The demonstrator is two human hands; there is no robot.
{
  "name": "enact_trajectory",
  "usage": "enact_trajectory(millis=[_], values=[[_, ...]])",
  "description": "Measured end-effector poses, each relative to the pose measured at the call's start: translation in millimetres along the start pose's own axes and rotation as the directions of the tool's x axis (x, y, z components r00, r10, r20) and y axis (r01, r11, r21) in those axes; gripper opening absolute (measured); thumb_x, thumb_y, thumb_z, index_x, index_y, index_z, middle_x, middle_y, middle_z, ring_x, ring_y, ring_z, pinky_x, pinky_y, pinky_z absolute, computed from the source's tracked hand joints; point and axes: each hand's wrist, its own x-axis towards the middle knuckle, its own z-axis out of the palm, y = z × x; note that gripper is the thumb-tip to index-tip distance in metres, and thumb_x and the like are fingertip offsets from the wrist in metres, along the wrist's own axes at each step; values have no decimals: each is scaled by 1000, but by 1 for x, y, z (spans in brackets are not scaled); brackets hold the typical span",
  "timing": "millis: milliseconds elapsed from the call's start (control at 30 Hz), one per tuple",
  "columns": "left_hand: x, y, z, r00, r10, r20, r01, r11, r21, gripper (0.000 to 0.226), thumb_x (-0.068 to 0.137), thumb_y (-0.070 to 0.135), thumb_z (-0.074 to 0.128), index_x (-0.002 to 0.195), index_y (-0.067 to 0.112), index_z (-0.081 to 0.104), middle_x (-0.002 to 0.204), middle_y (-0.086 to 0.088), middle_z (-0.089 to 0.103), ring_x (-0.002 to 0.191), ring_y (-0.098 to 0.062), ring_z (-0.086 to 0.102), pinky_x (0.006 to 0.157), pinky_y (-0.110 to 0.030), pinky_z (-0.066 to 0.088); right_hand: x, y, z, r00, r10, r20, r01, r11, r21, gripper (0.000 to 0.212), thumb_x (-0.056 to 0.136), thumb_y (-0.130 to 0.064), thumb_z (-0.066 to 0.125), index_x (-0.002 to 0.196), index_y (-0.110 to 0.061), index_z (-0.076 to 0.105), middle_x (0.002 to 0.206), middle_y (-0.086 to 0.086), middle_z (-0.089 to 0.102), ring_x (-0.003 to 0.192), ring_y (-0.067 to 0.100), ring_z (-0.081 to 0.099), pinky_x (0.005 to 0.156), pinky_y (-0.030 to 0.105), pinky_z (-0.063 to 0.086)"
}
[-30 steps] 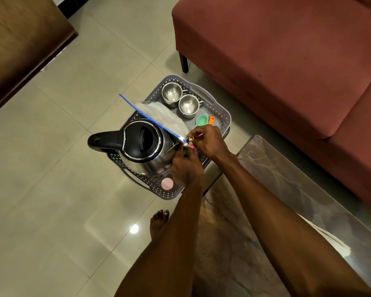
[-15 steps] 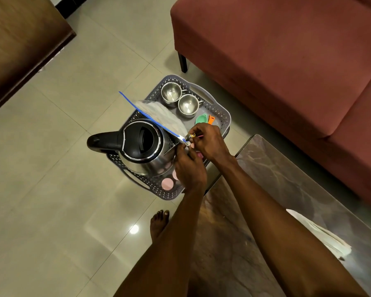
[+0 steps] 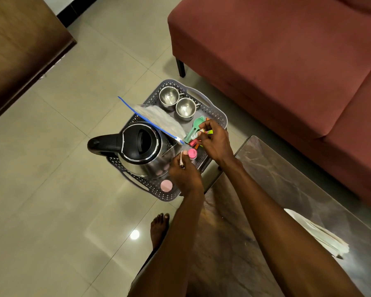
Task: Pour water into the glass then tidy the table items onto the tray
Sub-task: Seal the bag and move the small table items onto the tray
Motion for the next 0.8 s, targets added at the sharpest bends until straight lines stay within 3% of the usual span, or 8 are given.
enact_trajectory(millis=[100, 300, 400, 500, 600, 733, 800], values=[[1, 0, -2, 1000, -23, 2, 23, 1000, 3, 18, 87, 6, 66, 103, -1, 73, 98, -15, 72, 85, -20, 66, 73, -22, 48, 0, -2, 0, 998, -47, 45, 49, 998, -46, 20, 84, -2, 64, 101, -13, 62, 95, -6, 64, 83, 5, 66, 74, 37, 55], [8, -1, 10, 993, -93, -71, 91, 995, -32, 26, 83, -3, 64, 108, -4, 70, 105, -19, 72, 91, -16, 65, 67, -3, 41, -1, -6, 14, 982, -96, 164, 110, 991, -80, 25, 80, 8, 63, 103, -2, 67, 99, 9, 69, 90, 26, 68, 80, 39, 57], [8, -3, 14, 995, -85, -58, 88, 995, 50, 30, 88, 2, 60, 116, -3, 67, 113, -18, 69, 104, -25, 66, 80, -16, 43, 1, -5, 18, 970, -135, 203, 162, 979, -123, 25, 77, 9, 62, 100, 1, 68, 96, 13, 71, 90, 27, 67, 80, 43, 54], [11, -4, 17, 991, -101, -92, 119, 969, 216, 29, 91, 21, 61, 114, 6, 69, 111, -17, 70, 103, -33, 65, 77, -26, 39, 3, -3, 22, 960, -156, 232, 198, 966, -169, 24, 75, 9, 64, 97, 2, 70, 92, 15, 72, 90, 29, 66, 79, 46, 54], [16, -3, 19, 986, -133, -105, 163, 912, 377, 33, 91, 39, 58, 110, 14, 70, 110, -16, 70, 102, -35, 65, 79, -34, 44, 5, -1, 24, 958, -160, 237, 206, 961, -185, 24, 73, 10, 65, 95, 3, 70, 90, 16, 71, 89, 29, 66, 79, 44, 54], [15, -6, 17, 989, -130, -66, 146, 890, 431, 36, 95, 34, 56, 119, 9, 65, 118, -18, 67, 109, -35, 62, 83, -34, 45, 6, 2, 25, 957, -140, 253, 188, 966, -177, 26, 70, 16, 61, 91, 4, 69, 83, 16, 72, 79, 26, 70, 68, 29, 53], [15, -8, 15, 995, -103, -19, 101, 893, 439, 37, 97, 31, 54, 123, 6, 62, 121, -19, 65, 112, -34, 61, 87, -33, 45, 7, 2, 27, 955, -140, 261, 189, 966, -176, 28, 68, 18, 60, 90, 5, 69, 83, 16, 72, 78, 27, 70, 67, 31, 54]])
